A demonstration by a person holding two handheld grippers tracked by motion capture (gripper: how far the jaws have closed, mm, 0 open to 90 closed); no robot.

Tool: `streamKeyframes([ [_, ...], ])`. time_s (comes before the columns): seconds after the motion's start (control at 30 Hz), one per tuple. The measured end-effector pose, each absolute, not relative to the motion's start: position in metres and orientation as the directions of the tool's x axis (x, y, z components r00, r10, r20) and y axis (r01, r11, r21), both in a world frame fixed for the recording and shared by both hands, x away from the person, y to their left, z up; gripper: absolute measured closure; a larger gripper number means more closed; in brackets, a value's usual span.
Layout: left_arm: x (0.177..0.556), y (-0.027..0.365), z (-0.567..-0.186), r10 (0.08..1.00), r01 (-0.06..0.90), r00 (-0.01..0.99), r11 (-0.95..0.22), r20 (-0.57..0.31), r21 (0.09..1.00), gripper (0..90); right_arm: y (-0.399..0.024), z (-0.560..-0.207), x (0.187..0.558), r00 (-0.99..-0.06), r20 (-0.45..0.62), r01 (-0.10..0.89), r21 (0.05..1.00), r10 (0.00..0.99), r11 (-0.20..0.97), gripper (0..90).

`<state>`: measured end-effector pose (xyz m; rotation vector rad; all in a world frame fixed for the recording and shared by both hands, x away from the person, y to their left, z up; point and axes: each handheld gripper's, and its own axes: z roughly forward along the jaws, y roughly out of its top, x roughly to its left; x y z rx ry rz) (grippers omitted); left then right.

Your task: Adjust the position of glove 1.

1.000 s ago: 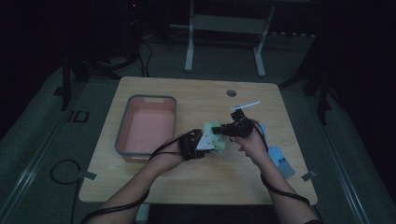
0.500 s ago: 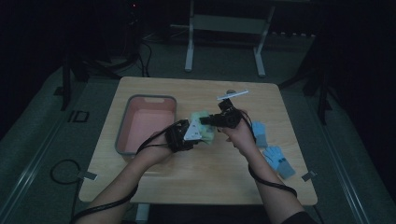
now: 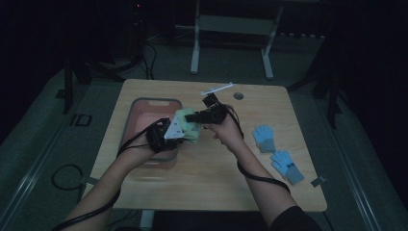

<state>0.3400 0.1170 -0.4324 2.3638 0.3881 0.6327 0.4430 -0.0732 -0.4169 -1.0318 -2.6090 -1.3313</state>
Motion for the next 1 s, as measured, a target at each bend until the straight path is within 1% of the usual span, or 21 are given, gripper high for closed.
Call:
streamKeyframes([
  [0.27, 0.337, 0.150, -0.436, 0.457, 0.146, 0.822, -0.745, 0.339, 0.650, 79.0, -0.034, -0.419, 0.447, -0.799, 0.323, 0.559, 0.709, 0.507, 0.430, 73.4],
  [0.3, 0.337, 0.150, -0.436, 0.457, 0.146, 0.822, -0.745, 0.339, 0.650, 79.0, -0.034, -0.419, 0.447, -0.799, 0.323, 0.559, 0.709, 0.507, 0.430, 73.4],
  [0.5, 0.337, 0.173, -0.441, 0.477, 0.184, 0.806, -0.765, 0.352, 0.617, 79.0, -0.001, -0.424, 0.450, -0.818, 0.313, 0.541, 0.704, 0.483, 0.460, 73.4],
  [0.6, 0.341, 0.181, -0.448, 0.488, 0.204, 0.803, -0.765, 0.342, 0.611, 78.9, 0.012, -0.429, 0.455, -0.822, 0.314, 0.539, 0.696, 0.475, 0.474, 73.4],
  [0.73, 0.348, 0.186, -0.461, 0.494, 0.237, 0.812, -0.765, 0.310, 0.598, 78.8, 0.023, -0.442, 0.462, -0.819, 0.319, 0.551, 0.670, 0.477, 0.497, 73.4],
  [0.87, 0.358, 0.184, -0.476, 0.501, 0.284, 0.821, -0.774, 0.274, 0.565, 78.9, 0.031, -0.461, 0.472, -0.814, 0.321, 0.565, 0.632, 0.484, 0.531, 73.1],
  [1.0, 0.369, 0.182, -0.488, 0.496, 0.311, 0.832, -0.789, 0.249, 0.530, 78.8, 0.038, -0.478, 0.480, -0.798, 0.325, 0.590, 0.588, 0.507, 0.553, 72.7],
])
